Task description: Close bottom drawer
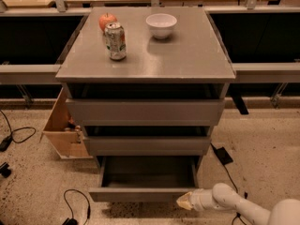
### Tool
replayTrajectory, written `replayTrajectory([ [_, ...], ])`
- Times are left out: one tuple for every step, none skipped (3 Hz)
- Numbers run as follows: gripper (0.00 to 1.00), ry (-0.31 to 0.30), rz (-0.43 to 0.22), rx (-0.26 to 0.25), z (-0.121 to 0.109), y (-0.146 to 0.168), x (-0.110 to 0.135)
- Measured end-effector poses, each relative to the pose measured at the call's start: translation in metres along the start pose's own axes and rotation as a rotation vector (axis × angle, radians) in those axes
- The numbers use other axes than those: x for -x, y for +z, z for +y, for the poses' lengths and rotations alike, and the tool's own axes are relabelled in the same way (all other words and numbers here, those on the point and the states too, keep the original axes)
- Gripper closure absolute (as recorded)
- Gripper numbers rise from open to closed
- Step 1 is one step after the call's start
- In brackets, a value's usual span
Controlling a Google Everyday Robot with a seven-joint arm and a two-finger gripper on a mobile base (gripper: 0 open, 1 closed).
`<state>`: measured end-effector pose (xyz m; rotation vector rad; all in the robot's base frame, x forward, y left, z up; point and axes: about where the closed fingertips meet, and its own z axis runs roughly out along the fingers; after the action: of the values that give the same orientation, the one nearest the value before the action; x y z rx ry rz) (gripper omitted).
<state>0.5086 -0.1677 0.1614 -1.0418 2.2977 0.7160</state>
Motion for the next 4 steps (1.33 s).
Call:
replayTrajectory([
  [1.00, -0.010, -0.002, -0.008, -0.009, 0.007, 0.001],
  [1.00, -0.026, -0.001, 0.001, -0.038, 0.035, 0.008],
  [1.00, -0.041, 0.016, 0.082, -0.028, 0.078, 0.011],
  [1.00, -0.045, 0.013, 0.071, -0.038, 0.078, 0.015],
])
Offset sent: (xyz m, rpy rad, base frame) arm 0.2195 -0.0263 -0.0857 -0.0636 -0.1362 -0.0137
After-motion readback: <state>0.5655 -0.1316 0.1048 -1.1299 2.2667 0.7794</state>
